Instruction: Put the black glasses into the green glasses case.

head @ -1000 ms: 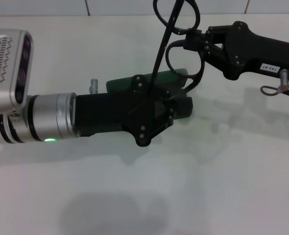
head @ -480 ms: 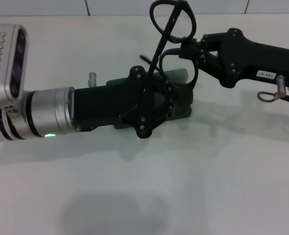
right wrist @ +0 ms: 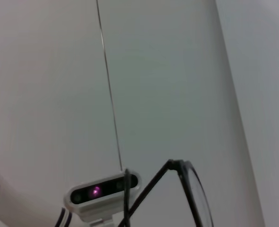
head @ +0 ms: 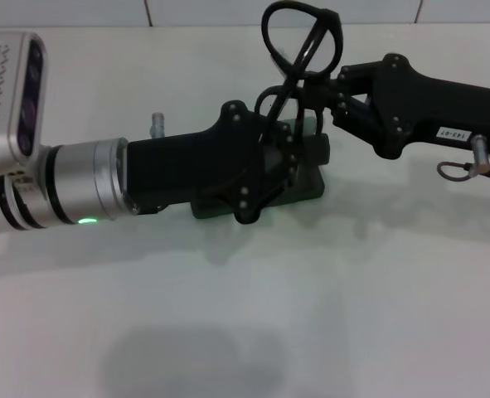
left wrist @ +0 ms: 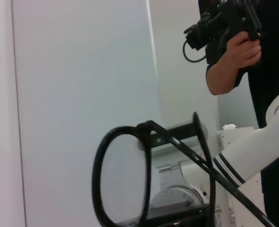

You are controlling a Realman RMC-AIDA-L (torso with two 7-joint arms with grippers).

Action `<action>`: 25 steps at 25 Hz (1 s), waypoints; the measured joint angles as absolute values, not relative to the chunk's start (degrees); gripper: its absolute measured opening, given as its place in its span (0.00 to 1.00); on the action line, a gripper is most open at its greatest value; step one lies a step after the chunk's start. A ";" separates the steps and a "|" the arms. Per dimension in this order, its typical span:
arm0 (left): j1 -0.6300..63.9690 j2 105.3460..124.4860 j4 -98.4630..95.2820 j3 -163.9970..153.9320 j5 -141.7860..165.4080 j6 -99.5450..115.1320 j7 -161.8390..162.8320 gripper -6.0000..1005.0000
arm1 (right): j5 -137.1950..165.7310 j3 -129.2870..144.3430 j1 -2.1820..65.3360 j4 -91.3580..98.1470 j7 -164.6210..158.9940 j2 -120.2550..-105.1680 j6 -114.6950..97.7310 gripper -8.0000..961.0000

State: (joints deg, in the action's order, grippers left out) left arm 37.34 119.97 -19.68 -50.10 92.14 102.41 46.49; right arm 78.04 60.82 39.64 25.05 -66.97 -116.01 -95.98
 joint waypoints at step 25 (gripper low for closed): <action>36.94 119.97 -19.36 -50.28 92.33 102.02 46.44 0.02 | 74.78 60.20 39.02 24.54 -67.90 -115.81 -95.62 0.05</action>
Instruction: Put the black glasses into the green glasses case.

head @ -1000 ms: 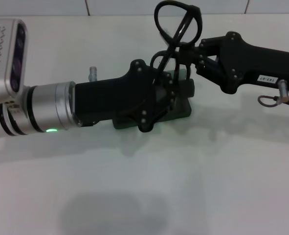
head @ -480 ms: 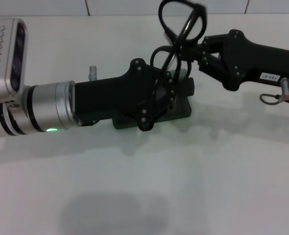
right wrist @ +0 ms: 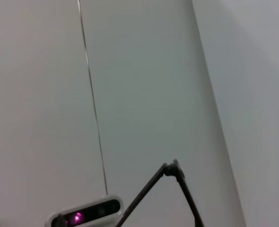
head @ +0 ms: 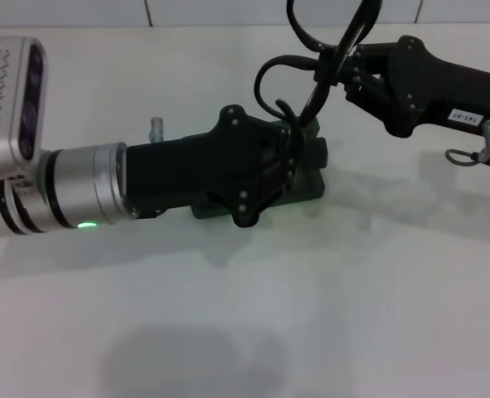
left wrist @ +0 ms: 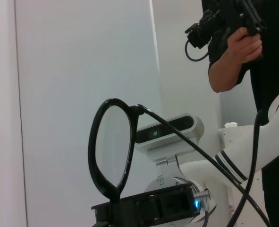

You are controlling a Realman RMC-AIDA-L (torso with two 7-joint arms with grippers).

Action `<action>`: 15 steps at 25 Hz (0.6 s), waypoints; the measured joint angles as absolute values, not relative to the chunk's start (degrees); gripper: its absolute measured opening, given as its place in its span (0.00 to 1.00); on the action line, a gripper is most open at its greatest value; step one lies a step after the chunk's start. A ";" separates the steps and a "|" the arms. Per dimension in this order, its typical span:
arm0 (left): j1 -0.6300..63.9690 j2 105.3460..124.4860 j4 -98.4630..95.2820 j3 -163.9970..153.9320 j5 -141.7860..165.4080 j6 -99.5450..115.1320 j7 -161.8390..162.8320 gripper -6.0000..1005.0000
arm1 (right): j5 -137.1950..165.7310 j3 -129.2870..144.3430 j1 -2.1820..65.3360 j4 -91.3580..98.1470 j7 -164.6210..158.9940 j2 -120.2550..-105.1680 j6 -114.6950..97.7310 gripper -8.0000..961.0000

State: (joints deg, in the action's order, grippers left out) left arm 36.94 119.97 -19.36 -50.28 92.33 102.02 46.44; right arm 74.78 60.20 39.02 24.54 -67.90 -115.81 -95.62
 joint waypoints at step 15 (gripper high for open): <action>37.17 119.97 -18.98 -50.53 92.42 101.39 46.25 0.02 | 71.10 60.10 39.01 22.96 -70.29 -115.56 -95.64 0.05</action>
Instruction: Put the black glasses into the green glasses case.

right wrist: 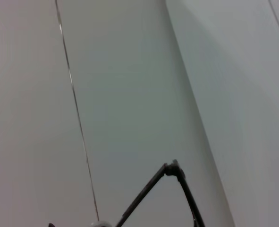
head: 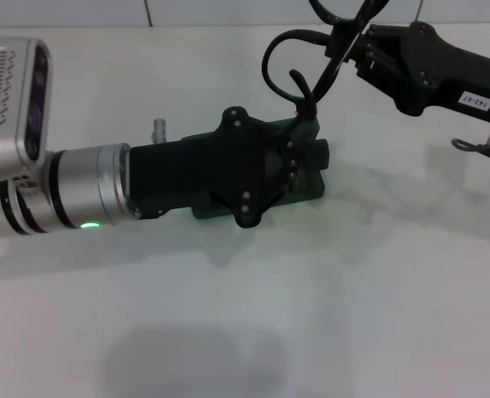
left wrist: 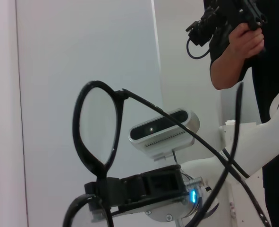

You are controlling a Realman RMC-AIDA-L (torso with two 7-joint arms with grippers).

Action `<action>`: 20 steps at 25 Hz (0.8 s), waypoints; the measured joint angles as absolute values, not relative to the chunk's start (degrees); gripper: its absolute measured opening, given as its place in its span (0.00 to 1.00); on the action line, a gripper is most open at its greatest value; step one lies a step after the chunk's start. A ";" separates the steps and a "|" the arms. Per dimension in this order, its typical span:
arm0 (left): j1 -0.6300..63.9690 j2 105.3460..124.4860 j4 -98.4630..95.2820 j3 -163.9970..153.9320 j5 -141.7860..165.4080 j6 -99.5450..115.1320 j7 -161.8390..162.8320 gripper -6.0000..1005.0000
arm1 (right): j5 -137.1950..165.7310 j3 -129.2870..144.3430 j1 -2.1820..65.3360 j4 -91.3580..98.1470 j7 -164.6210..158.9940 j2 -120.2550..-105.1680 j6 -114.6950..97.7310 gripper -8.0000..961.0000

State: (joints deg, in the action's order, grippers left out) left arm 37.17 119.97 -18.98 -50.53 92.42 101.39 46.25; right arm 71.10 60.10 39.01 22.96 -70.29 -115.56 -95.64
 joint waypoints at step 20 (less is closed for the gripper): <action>34.02 119.08 -19.75 -49.96 91.96 100.65 46.67 0.02 | 70.93 57.75 38.28 22.94 -71.63 -114.83 -94.43 0.05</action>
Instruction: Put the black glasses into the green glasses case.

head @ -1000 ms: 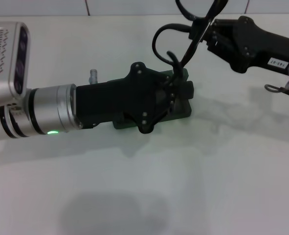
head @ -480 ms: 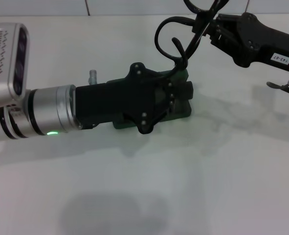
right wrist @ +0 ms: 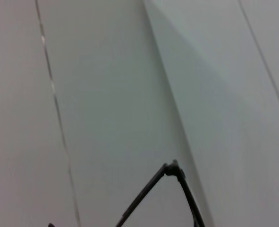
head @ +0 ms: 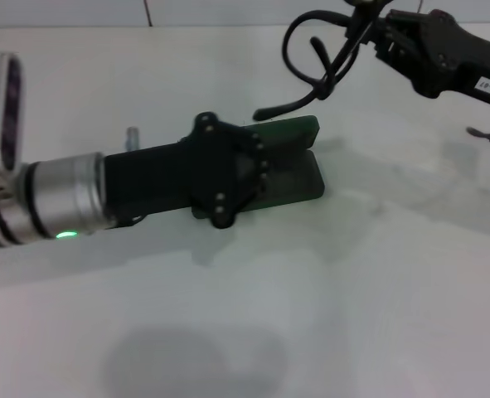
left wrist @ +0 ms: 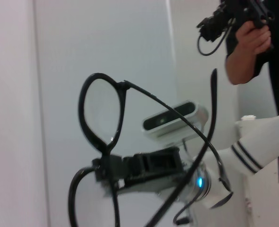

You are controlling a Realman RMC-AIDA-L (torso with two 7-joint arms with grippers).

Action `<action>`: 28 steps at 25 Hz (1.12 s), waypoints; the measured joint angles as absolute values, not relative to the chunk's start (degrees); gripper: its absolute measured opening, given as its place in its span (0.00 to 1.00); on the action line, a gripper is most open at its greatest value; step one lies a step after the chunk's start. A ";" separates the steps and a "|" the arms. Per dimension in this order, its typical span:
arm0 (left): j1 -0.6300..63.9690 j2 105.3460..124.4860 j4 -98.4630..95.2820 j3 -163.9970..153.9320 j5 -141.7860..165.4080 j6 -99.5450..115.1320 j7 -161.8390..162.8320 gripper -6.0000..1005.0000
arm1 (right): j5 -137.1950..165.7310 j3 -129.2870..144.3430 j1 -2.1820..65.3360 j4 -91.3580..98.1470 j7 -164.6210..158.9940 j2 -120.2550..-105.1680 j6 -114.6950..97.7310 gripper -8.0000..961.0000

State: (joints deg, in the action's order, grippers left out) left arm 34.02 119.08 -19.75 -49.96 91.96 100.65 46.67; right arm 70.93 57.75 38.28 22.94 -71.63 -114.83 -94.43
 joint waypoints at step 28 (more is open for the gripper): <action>34.99 119.44 -23.86 -52.37 92.66 105.82 50.45 0.02 | 78.48 59.04 37.92 23.44 -72.09 -115.28 -86.71 0.05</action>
State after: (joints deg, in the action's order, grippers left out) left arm 34.99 119.44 -23.86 -52.37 92.66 105.82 50.45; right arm 78.48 59.04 37.92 23.44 -72.09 -115.28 -86.71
